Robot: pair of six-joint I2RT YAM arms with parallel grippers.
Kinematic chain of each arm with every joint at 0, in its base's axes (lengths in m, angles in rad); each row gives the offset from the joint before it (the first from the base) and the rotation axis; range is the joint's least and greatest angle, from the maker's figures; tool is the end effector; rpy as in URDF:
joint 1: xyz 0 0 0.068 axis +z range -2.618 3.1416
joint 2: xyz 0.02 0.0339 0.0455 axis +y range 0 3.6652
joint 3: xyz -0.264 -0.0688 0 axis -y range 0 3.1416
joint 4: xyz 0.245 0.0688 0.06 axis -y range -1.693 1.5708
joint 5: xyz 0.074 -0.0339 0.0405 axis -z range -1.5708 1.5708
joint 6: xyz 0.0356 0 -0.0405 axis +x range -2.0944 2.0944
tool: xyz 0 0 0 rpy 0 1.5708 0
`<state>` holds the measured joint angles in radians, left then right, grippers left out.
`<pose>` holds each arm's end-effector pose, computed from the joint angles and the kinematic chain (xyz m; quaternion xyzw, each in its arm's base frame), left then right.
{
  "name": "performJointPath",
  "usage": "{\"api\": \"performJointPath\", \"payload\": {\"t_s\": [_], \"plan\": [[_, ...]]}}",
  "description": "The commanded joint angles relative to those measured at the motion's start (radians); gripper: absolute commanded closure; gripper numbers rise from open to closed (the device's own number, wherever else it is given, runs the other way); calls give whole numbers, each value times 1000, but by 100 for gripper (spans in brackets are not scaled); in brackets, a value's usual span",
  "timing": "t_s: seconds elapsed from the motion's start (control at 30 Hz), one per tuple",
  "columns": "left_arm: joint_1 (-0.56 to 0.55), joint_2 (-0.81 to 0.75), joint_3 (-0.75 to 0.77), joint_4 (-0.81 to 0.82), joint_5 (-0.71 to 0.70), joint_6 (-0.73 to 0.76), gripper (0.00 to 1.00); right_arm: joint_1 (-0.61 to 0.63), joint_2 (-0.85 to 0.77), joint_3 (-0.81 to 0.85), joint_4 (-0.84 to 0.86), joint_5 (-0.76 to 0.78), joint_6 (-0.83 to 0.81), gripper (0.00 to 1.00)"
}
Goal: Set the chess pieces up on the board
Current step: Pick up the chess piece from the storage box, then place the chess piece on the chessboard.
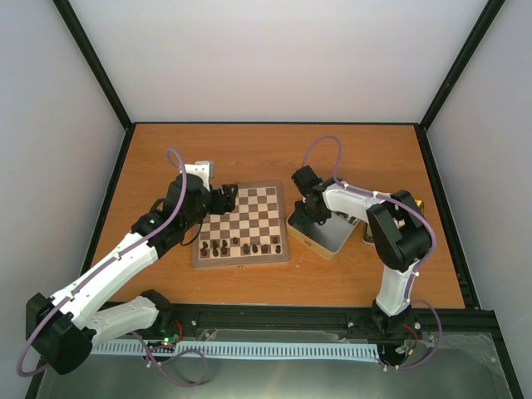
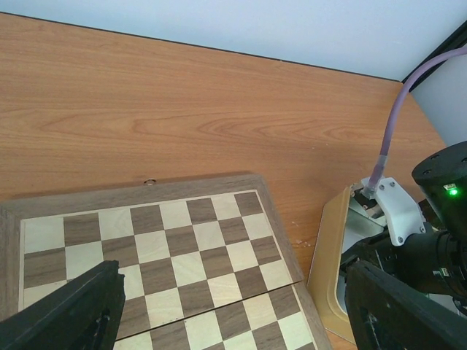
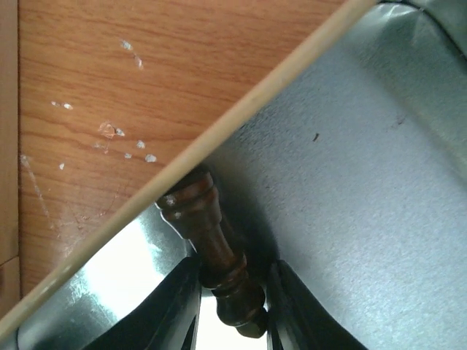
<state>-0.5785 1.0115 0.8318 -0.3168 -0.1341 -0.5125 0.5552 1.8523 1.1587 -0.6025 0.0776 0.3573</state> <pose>0.1933 -0.1206 0.3005 -0.0060 0.8579 -0.2157 0.4663 0.2987 0.1820 0.1512 -0.0925 0.9855 0.0258 0.1397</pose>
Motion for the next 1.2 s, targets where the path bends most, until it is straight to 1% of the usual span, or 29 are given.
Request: {"api": "performJointPath", "payload": {"t_s": [0.0, 0.1, 0.27, 0.37, 0.47, 0.53, 0.67, 0.77, 0.9, 0.97, 1.07, 1.13, 1.17], "plan": [[6, -4, 50, -10, 0, 25, 17, -5, 36, 12, 31, 37, 19, 77], [6, -10, 46, -12, -3, 22, 16, -5, 0, -5, 34, 90, 53, 83], [6, -9, 34, 3, 30, 17, 16, -5, -123, -59, 51, 162, 98, 89], [6, -4, 26, 35, 104, 34, 16, -5, -214, -105, 89, 165, 105, 93], [6, -8, 15, 67, 164, 36, 16, -5, -314, -162, 152, 121, 86, 94], [6, -11, 11, 82, 191, 22, 16, -5, -372, -190, 196, 16, 37, 94], [6, 5, 20, 105, 279, -36, 13, -2, -461, -223, 302, -337, -48, 93], [7, 30, 37, 150, 395, -105, 10, 9, -497, -230, 360, -540, -83, 92], [6, 66, 28, 235, 583, -202, 5, 25, -523, -229, 437, -749, -88, 92], [8, 87, 28, 270, 650, -241, 4, 34, -528, -219, 446, -809, -100, 92], [8, 117, 34, 303, 734, -274, 4, 50, -527, -188, 411, -838, -141, 92], [9, 135, 40, 315, 770, -284, 7, 56, -519, -169, 374, -842, -166, 92], [8, 143, 42, 313, 776, -286, 10, 60, -513, -158, 357, -847, -179, 92]]}}
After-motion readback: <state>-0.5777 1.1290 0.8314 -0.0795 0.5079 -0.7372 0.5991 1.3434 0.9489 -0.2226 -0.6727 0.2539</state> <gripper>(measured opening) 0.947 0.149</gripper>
